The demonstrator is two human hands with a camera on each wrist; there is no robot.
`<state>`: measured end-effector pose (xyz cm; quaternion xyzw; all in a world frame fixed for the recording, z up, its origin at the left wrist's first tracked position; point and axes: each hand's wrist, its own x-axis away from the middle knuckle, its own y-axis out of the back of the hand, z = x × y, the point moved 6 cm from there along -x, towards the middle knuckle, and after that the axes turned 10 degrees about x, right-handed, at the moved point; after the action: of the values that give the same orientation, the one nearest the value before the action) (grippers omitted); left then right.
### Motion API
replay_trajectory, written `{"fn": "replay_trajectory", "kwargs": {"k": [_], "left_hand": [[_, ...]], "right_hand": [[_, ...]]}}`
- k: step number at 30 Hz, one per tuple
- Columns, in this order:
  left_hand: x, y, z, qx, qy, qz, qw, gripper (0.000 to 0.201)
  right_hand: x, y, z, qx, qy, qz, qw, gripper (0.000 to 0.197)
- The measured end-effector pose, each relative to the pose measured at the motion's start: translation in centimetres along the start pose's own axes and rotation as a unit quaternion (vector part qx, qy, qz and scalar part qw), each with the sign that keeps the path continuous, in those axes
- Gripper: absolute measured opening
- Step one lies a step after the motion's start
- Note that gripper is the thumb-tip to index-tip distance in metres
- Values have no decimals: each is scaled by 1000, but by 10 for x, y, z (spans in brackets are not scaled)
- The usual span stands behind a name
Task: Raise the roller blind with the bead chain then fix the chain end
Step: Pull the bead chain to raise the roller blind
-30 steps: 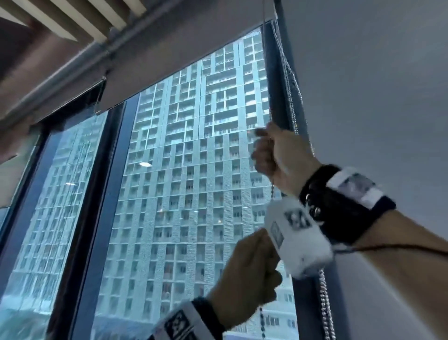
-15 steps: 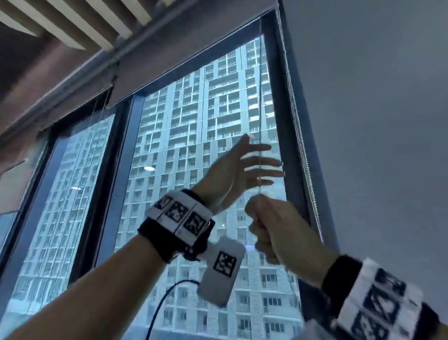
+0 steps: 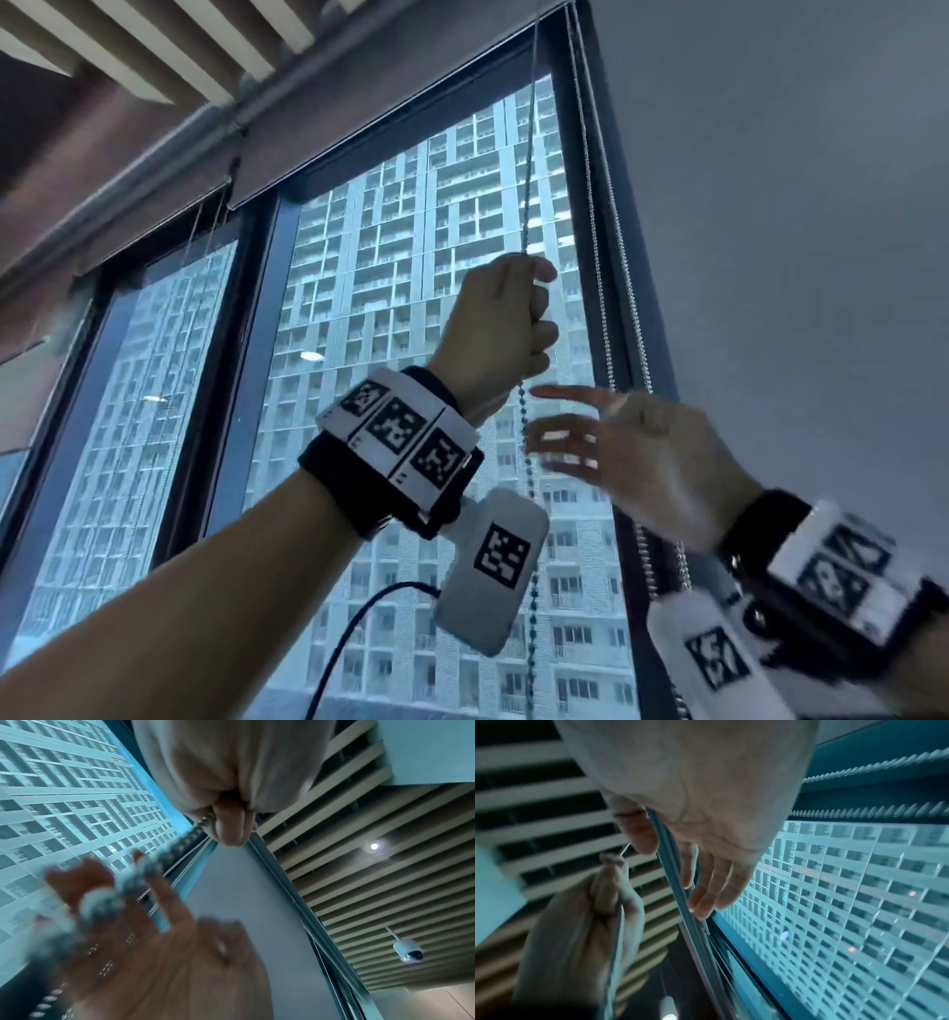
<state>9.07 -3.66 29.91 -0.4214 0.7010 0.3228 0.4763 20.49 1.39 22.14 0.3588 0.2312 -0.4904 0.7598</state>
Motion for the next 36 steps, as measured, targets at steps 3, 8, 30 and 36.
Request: {"fn": "replay_trajectory", "kwargs": {"k": [3, 8, 30, 36], "left_hand": [[16, -8, 3, -5, 1, 25, 1000, 29], [57, -7, 34, -55, 21, 85, 995, 32], [0, 39, 5, -20, 55, 80, 995, 35], [3, 40, 11, -18, 82, 85, 993, 34]], "right_hand": [[-22, 11, 54, -103, 55, -36, 992, 35], [-54, -9, 106, -142, 62, -54, 987, 22], [-68, -43, 82, 37, 144, -141, 979, 31], [-62, -38, 79, 27, 132, -136, 981, 34]]}}
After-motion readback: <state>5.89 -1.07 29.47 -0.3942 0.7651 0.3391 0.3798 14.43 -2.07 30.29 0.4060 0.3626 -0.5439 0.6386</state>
